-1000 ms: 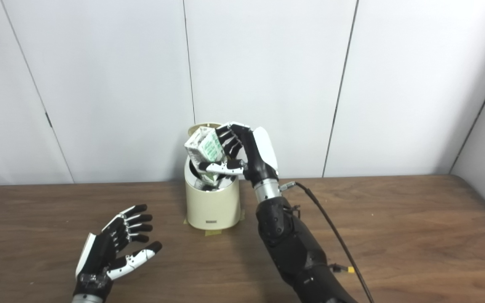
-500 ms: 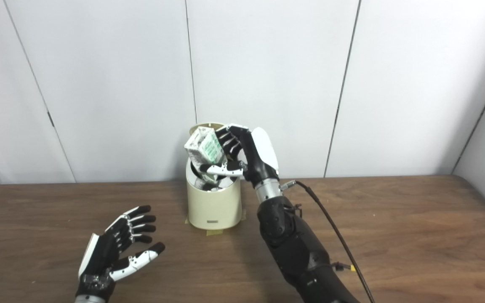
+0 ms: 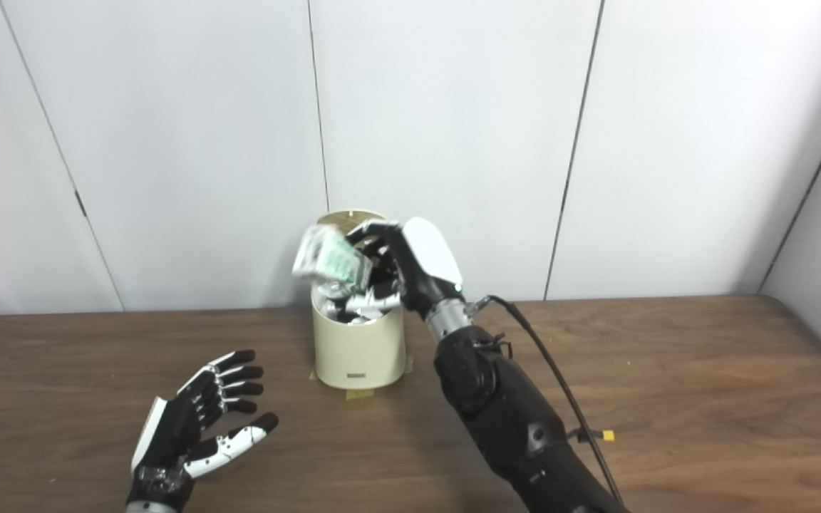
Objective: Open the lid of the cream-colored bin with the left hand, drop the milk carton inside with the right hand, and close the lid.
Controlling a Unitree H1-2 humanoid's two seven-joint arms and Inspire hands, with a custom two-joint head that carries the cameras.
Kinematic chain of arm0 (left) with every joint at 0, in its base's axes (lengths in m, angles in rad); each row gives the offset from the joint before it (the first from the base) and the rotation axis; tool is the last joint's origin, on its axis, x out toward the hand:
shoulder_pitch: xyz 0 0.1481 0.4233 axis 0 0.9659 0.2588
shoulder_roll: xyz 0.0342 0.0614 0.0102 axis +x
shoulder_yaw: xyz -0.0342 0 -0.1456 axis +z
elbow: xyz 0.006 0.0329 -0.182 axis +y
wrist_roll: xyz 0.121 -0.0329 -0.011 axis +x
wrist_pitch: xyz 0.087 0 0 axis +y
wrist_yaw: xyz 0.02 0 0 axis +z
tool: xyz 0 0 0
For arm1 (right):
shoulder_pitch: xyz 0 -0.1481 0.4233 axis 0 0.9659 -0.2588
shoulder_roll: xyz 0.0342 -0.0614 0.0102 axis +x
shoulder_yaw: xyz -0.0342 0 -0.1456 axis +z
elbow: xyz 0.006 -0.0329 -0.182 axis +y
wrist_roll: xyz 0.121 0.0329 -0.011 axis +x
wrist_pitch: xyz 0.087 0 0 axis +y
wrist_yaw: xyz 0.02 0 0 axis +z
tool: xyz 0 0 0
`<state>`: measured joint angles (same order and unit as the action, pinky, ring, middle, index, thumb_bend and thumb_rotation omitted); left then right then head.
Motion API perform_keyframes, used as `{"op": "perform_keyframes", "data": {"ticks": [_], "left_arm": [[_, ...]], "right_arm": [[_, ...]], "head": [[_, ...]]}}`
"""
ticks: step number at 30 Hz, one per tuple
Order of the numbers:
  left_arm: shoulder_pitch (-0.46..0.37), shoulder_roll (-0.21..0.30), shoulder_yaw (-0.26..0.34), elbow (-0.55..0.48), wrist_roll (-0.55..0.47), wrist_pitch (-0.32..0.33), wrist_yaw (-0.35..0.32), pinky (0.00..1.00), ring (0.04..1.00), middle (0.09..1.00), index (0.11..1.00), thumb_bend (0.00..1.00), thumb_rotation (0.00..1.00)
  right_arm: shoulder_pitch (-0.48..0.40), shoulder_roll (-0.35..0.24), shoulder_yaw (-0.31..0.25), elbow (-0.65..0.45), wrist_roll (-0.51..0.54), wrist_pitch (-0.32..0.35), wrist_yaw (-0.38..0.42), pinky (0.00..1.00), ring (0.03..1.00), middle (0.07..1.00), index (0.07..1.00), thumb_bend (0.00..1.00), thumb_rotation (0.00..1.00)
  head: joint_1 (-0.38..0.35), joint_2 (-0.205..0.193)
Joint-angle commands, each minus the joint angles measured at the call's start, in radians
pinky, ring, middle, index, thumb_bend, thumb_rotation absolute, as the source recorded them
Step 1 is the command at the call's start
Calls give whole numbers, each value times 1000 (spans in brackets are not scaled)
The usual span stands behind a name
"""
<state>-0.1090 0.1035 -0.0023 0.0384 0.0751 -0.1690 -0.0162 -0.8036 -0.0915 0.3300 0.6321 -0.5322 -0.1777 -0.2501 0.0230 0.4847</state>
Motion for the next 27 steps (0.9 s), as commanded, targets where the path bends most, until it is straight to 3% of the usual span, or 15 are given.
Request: {"op": "perform_keyframes", "data": {"ticks": [1,14,27], "left_arm": [[7,3,-3,-12,5,-7,-2,615,693,739,787,699,81],[9,8,-4,-18,7,4,-4,625,696,740,790,701,94],[7,13,-4,-10,9,-1,-6,612,692,741,793,704,103]], "right_arm": [[-6,-13,7,-7,-10,33,48,550,727,785,722,869,21],[20,-13,11,-68,-2,73,135,588,742,785,728,817,11],[33,-11,15,-79,-3,60,139,575,716,757,721,795,41]], "head": [[1,1],[-1,7],[-6,8]]}}
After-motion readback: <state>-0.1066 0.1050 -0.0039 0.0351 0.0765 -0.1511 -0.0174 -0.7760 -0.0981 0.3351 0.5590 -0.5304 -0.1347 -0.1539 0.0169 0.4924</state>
